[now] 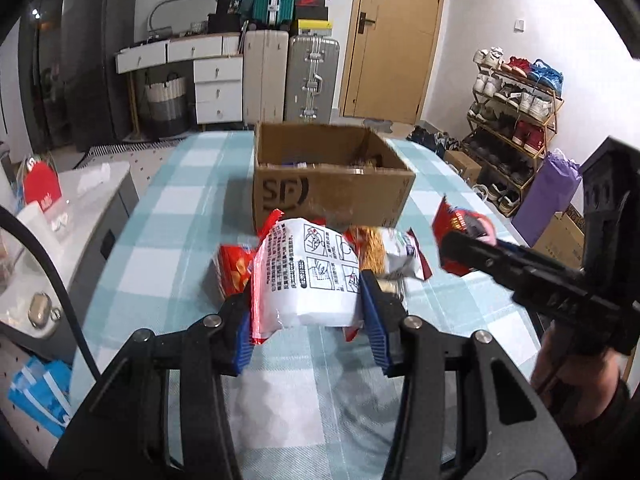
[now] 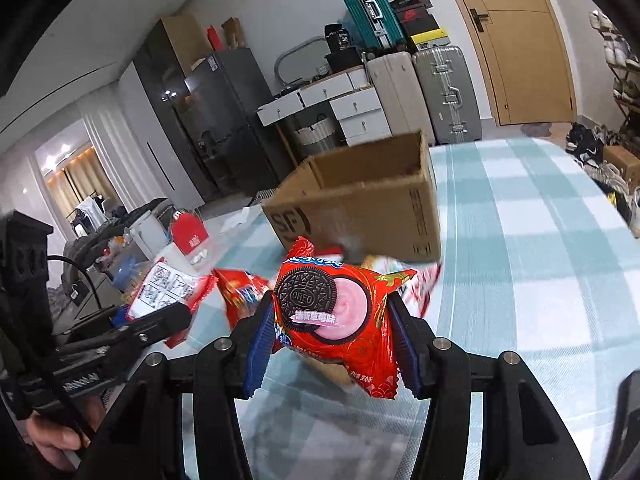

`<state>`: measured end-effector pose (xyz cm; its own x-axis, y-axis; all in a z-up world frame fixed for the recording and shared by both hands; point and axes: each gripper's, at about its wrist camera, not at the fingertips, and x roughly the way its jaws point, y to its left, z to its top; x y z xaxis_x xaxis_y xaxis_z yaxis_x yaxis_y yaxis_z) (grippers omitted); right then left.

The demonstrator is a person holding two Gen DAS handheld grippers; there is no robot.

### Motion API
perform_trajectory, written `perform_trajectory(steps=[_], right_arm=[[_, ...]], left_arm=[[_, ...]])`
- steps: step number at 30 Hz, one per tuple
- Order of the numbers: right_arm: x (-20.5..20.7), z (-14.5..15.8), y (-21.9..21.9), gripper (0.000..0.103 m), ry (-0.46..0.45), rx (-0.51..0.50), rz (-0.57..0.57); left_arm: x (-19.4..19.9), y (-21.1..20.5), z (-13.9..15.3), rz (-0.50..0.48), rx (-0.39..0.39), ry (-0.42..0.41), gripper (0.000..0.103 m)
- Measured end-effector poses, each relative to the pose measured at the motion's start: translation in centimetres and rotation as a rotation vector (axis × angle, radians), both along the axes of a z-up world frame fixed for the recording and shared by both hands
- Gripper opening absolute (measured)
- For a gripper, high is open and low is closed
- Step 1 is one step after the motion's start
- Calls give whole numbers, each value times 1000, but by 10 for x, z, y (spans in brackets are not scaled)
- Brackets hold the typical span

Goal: Organize snacks
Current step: 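Lift both bags and carry them over the cardboard box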

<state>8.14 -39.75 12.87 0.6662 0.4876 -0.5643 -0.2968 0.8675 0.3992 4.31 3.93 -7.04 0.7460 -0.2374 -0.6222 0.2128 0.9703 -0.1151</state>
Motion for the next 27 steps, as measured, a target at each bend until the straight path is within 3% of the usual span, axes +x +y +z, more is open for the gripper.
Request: perform_trajectory(steps=[6,15,27], right_arm=[[5,40,5,54,-53,-33,44],[28,90,0,54,-96,42,84],[71,136,-6,54,-143,31,84]], left_arm=[[5,12,25,24,-3,-26,43],[23,13,66,59,47,-92,43],[73,2,112,44,97,-161,43]])
